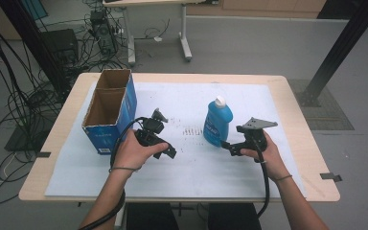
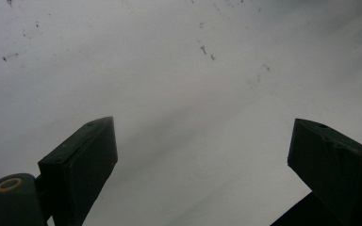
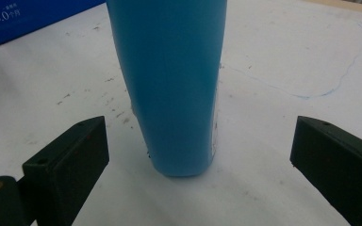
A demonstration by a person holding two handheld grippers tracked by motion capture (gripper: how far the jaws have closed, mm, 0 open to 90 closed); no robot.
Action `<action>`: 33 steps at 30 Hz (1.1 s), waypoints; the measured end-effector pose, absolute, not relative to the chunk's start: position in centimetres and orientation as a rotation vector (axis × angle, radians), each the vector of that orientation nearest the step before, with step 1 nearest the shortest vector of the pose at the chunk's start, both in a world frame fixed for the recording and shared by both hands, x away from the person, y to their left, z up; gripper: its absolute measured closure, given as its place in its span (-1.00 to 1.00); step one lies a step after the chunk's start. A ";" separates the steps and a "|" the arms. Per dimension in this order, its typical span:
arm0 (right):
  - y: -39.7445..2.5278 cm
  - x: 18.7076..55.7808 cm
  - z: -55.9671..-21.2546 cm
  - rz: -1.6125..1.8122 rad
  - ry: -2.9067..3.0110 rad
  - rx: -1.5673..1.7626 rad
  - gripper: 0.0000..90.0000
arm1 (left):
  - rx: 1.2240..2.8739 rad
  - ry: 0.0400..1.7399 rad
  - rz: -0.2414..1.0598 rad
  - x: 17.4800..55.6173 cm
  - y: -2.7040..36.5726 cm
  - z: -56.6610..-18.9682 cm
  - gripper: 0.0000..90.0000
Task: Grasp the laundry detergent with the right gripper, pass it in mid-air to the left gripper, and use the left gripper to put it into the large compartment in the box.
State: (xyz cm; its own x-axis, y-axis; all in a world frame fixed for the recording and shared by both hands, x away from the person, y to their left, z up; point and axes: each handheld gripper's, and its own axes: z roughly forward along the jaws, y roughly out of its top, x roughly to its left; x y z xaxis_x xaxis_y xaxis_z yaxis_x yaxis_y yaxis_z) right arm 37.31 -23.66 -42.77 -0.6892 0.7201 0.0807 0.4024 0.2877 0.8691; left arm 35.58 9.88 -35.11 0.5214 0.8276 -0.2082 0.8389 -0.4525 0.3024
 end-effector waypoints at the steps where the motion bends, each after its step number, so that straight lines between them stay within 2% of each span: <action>1: -23.7 37.3 -42.8 1.361 2.235 1.018 -0.90 | 2.400 1.377 -0.043 35.6 9.9 -35.1 -0.79; 33: -21.5 38.3 -44.0 1.490 2.142 0.971 -0.93 | 2.391 1.377 -0.053 35.5 10.0 -35.1 -0.79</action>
State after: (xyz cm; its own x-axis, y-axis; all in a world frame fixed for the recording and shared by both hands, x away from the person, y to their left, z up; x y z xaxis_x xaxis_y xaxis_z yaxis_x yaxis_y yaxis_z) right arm 38.26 -21.51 -43.98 -0.7011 0.7070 0.0926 0.3328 0.2097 0.9194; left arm 35.50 10.01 -35.08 0.5194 0.8262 -0.2182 0.8405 -0.4479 0.3048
